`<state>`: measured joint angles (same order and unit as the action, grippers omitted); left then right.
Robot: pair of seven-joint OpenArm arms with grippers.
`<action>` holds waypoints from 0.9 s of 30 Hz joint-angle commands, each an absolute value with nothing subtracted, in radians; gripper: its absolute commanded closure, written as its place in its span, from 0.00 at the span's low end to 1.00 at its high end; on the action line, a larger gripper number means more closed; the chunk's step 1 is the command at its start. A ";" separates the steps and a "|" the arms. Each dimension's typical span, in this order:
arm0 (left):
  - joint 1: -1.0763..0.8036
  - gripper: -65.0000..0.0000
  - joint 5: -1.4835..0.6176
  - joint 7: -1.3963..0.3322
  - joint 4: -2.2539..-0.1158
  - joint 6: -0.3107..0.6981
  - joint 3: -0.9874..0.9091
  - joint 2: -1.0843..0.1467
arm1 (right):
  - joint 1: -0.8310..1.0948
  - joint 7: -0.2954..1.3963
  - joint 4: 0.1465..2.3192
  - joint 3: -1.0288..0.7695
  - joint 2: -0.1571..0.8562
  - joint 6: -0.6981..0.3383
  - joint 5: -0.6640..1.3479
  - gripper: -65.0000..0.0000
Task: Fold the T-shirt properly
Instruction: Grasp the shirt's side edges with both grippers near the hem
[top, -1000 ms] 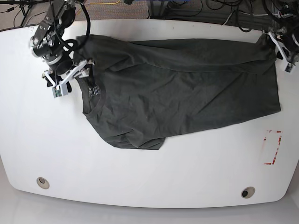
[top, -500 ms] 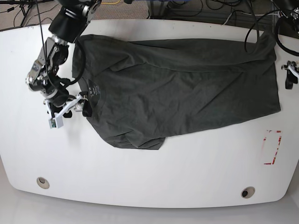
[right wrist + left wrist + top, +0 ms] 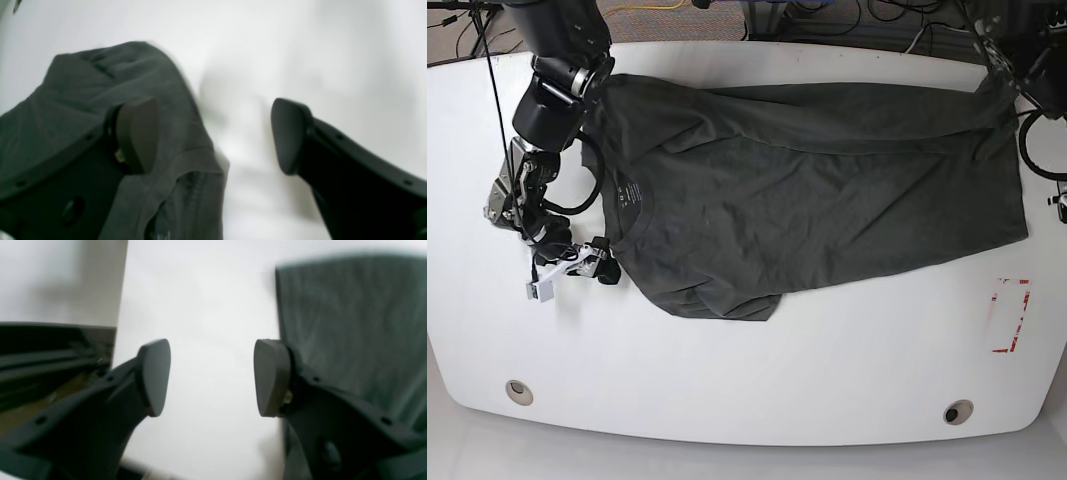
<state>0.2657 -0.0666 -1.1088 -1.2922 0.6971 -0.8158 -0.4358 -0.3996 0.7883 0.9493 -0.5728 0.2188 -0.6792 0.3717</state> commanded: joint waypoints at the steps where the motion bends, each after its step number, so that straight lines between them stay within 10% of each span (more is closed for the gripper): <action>1: 0.311 0.43 -0.045 -1.043 -1.244 0.698 -0.817 -0.458 | -0.426 0.771 0.943 -0.573 0.222 -0.688 0.394 0.24; 22: 0.332 0.43 -0.025 -0.949 -1.188 0.698 -0.812 -0.453 | -0.387 0.769 0.941 -0.453 0.104 -0.682 0.395 0.25; 27: 0.351 0.43 -0.025 -0.934 -1.078 0.698 -0.812 -0.458 | -0.389 0.765 0.941 -0.412 0.099 -0.682 0.394 0.50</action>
<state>0.3218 -0.0227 -0.9440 -1.1152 0.6975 -0.8104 -0.4339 -0.3729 0.7452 0.9337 -0.4301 0.0971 -0.6857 0.4053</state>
